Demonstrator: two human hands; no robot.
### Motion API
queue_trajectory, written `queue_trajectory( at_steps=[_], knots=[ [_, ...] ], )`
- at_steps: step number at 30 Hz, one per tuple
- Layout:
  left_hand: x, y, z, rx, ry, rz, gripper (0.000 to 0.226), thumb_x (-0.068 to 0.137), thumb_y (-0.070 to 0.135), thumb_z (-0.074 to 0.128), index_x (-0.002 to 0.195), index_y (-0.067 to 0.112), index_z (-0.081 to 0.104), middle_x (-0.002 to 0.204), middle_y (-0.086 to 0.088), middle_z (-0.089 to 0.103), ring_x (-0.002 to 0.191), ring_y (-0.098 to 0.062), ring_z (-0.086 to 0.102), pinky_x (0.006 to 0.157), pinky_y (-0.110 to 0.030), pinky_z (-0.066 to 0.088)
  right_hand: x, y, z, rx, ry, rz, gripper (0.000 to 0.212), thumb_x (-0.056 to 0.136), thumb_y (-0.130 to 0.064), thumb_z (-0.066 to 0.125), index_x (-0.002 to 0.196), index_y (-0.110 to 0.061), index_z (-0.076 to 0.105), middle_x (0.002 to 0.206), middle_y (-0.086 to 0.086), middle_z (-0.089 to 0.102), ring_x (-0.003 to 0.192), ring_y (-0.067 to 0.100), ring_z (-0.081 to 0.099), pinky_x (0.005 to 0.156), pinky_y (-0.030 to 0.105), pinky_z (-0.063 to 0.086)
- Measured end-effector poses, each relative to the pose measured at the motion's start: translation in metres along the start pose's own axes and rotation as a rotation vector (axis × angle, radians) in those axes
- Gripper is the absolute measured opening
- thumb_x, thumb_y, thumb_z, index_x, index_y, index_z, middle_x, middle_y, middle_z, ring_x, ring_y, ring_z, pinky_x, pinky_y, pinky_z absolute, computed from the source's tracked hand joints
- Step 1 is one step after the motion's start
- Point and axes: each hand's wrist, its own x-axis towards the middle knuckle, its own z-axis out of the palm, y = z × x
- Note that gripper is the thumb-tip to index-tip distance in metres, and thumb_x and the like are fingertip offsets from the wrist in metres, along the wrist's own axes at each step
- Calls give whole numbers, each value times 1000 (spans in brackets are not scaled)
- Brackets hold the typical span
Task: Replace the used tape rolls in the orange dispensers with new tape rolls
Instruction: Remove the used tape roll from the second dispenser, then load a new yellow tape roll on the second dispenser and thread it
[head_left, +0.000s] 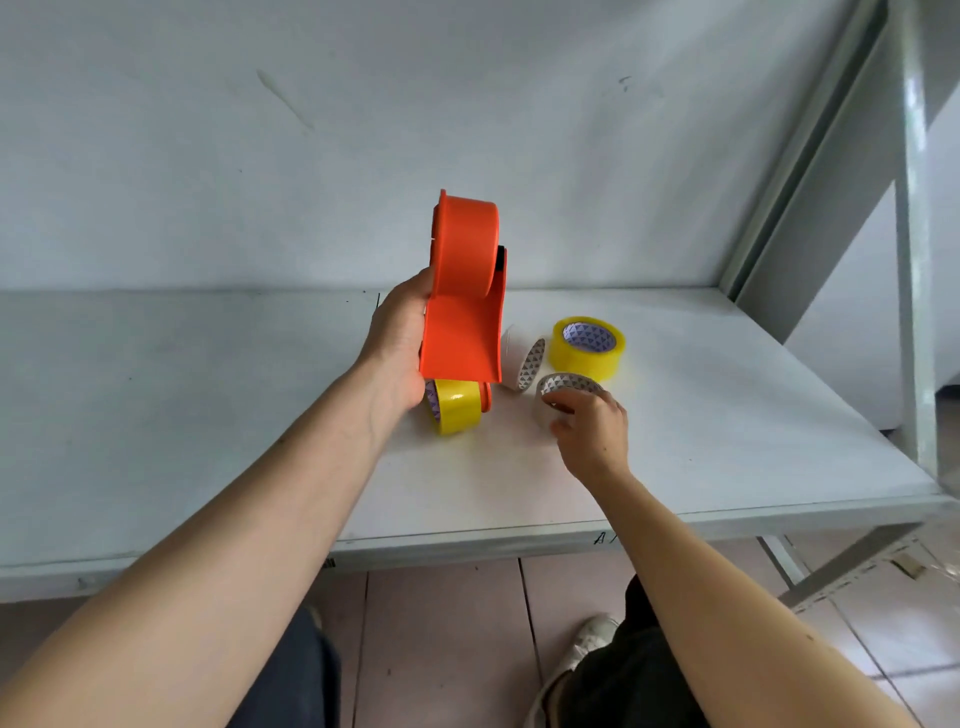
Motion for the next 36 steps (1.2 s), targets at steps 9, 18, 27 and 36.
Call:
queue_trajectory(
  at_steps=[9, 18, 27, 36],
  knots=[
    [30, -1, 14, 30, -40, -10, 34, 87, 28, 63, 54, 21, 70, 46, 4, 66, 40, -11, 64, 64, -30, 49, 67, 20, -6, 59, 153, 101, 31, 86, -30, 67, 113, -16, 71, 124, 9, 66, 116, 32, 51, 96, 41, 43],
    [54, 6, 12, 48, -62, 10, 46, 86, 32, 62, 42, 34, 71, 47, 7, 68, 64, -19, 66, 76, -36, 51, 139, 24, 12, -223, -145, 278, 27, 84, -40, 65, 94, -16, 70, 101, 10, 64, 119, 31, 46, 91, 39, 34],
    [54, 10, 0, -1, 40, -12, 8, 85, 31, 66, 78, 28, 63, 77, -4, 68, 71, -22, 66, 80, -42, 54, 131, -1, -14, 404, 161, 292, 28, 88, -21, 63, 100, 3, 72, 83, 27, 61, 79, 38, 56, 73, 42, 52],
    [35, 6, -48, -95, 72, 115, 10, 68, 35, 66, 75, 27, 68, 83, -2, 70, 81, -22, 66, 71, -35, 54, 75, -97, -36, 1082, 59, 150, 18, 98, -21, 52, 83, -22, 62, 81, -2, 59, 77, 12, 56, 85, 40, 51]
  ],
)
